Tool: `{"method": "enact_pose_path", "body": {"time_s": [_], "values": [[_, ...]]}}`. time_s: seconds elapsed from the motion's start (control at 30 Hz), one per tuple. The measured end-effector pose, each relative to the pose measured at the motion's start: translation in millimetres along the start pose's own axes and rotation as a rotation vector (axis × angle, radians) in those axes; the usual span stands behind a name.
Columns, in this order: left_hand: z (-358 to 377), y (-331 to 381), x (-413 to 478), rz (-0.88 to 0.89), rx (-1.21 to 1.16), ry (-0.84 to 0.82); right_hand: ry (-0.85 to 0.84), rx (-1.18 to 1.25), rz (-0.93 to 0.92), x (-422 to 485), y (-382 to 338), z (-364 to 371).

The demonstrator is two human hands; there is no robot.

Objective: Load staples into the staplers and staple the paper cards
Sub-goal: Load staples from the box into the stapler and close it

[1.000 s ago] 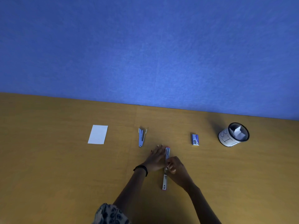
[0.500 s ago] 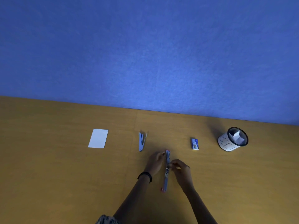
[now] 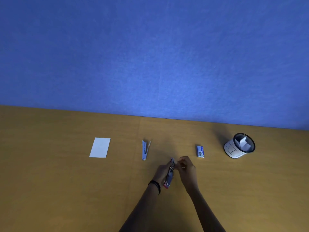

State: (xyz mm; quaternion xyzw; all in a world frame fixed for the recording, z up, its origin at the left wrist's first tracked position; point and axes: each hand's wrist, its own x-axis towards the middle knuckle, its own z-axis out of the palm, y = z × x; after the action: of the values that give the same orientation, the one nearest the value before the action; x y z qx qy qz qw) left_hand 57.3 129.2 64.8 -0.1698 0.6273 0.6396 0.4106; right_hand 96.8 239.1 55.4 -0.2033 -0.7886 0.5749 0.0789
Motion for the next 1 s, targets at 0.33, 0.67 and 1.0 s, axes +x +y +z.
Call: {"method": "enact_pose_path", "body": {"time_s": [0.33,0.67,1.0], "values": [[2.3,10.0,-5.1,0.121,-0.04,-0.014,0.086,-0.174,-0.081,18.5,-2.0,2.1],[2.6,6.6,-4.9,0.171,-0.013,-0.022,-0.061,-0.436,-0.133,36.9,-7.0,-3.8],[-1.9,4.8,-6.8,0.186,-0.009,-0.006,-0.057,-0.6,-0.288,21.7,-18.4,-2.5]]}}
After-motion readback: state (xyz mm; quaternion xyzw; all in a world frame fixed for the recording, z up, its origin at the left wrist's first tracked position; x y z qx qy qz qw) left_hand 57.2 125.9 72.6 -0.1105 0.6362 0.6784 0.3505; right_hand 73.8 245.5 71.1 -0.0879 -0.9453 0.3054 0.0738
